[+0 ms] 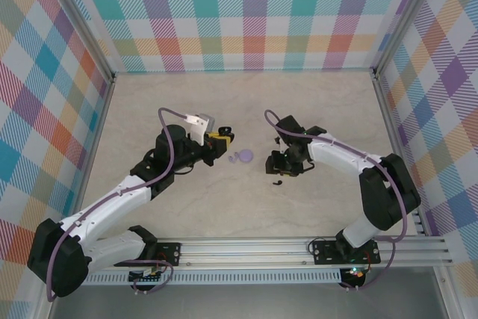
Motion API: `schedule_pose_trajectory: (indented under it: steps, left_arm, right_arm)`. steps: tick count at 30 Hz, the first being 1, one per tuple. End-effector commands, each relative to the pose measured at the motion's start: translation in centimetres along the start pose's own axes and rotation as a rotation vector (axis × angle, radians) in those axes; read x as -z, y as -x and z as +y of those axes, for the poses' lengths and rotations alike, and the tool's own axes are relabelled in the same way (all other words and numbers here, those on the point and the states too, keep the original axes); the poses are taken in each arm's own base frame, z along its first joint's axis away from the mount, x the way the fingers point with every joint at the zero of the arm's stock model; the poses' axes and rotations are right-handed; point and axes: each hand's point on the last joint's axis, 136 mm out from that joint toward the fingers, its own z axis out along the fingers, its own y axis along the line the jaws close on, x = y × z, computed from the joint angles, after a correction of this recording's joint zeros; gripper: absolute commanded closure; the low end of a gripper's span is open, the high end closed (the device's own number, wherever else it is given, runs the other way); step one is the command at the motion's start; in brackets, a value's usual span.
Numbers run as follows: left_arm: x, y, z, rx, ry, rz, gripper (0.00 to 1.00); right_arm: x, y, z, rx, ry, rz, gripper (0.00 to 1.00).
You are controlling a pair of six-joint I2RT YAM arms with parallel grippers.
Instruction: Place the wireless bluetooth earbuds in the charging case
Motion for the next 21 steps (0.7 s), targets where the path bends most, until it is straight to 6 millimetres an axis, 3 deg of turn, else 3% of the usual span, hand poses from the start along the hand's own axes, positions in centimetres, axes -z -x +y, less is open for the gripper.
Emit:
schedule_pose_trajectory:
  steps: [1, 9, 21]
  left_arm:
    - [0.4, 0.0, 0.0, -0.017, -0.004, -0.001, 0.97]
    - [0.4, 0.0, 0.0, -0.017, -0.005, 0.003, 0.97]
    - [0.3, -0.3, 0.0, -0.014, -0.004, 0.011, 0.97]
  right_arm:
    - [-0.1, -1.5, 0.2, -0.047, -0.011, 0.049, 0.53]
    - [-0.9, -3.5, -1.2, -0.081, -0.075, 0.105, 0.54]
    - [-3.5, -3.9, -2.0, -0.104, -0.119, 0.158, 0.56]
